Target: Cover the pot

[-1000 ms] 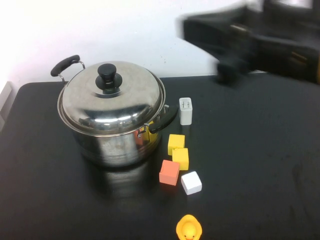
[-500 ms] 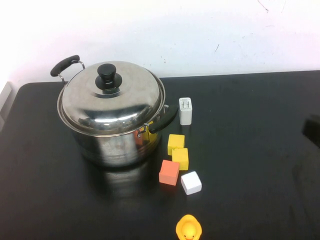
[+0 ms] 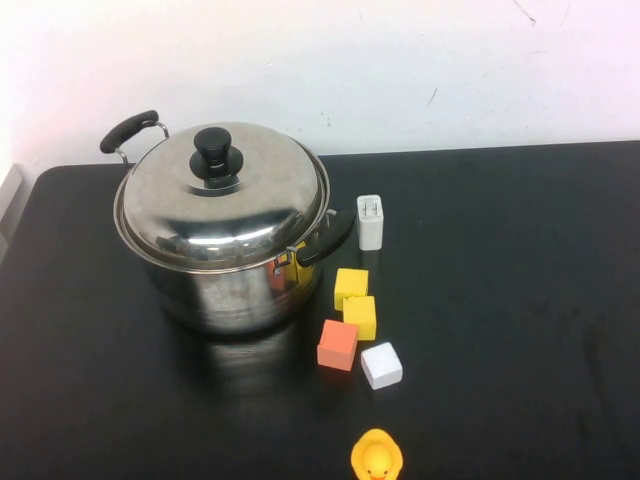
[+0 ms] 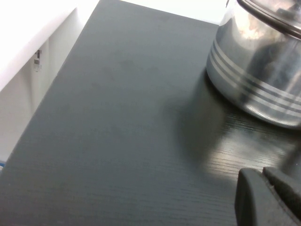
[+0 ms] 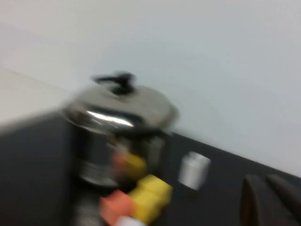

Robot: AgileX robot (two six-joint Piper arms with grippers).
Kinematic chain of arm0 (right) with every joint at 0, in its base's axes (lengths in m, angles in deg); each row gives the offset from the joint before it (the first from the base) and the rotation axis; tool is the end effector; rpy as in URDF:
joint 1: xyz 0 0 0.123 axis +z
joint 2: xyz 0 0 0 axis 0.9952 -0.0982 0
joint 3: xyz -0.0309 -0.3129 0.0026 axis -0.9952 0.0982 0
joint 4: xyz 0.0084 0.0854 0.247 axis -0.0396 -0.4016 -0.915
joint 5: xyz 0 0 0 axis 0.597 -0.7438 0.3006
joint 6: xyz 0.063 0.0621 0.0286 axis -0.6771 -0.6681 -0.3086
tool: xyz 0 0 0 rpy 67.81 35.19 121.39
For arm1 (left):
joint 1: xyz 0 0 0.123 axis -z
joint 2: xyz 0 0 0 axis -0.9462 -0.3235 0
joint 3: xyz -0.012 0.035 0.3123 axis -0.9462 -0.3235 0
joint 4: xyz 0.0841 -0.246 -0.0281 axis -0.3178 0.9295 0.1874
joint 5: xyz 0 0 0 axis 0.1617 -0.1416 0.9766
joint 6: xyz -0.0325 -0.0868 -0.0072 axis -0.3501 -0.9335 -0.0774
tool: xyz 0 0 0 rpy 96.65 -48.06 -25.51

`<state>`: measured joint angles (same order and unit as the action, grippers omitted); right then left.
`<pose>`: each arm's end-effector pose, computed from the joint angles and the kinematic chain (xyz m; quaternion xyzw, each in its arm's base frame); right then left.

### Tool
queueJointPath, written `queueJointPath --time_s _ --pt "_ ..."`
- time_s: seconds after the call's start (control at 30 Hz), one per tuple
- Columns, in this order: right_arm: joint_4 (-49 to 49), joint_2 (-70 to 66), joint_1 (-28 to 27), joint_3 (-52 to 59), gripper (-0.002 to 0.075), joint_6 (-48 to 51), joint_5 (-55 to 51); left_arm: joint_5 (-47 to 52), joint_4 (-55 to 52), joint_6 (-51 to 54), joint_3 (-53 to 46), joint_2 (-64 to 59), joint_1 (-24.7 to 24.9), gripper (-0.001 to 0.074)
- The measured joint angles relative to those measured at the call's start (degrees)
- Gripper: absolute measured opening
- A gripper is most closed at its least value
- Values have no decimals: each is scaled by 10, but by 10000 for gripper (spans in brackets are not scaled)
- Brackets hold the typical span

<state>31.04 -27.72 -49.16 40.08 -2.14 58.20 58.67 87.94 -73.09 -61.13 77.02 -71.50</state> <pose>0.0596 0.0487 0.2839 -0.2697 0.6599 0.1978 0.6728 0.0353 -0.0020 0.1788 -0.1126 0.7798 -0.0987 0.6079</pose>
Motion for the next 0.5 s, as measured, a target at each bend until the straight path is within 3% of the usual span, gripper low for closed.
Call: queueJointPath --time_s 0.13,0.23,0.33,0.5 --pt "-316 41 0 22 0 359 -116 0 0 0 0 0 0 -1" --pt "-504 81 -1 23 0 524 -223 0 0 -2 0 0 0 -1" --pt "-600 128 -20 28 0 600 -323 0 0 -2 0 0 0 -1" --pt "-660 212 -110 52 0 651 -362 0 0 -2 0 0 0 -1"
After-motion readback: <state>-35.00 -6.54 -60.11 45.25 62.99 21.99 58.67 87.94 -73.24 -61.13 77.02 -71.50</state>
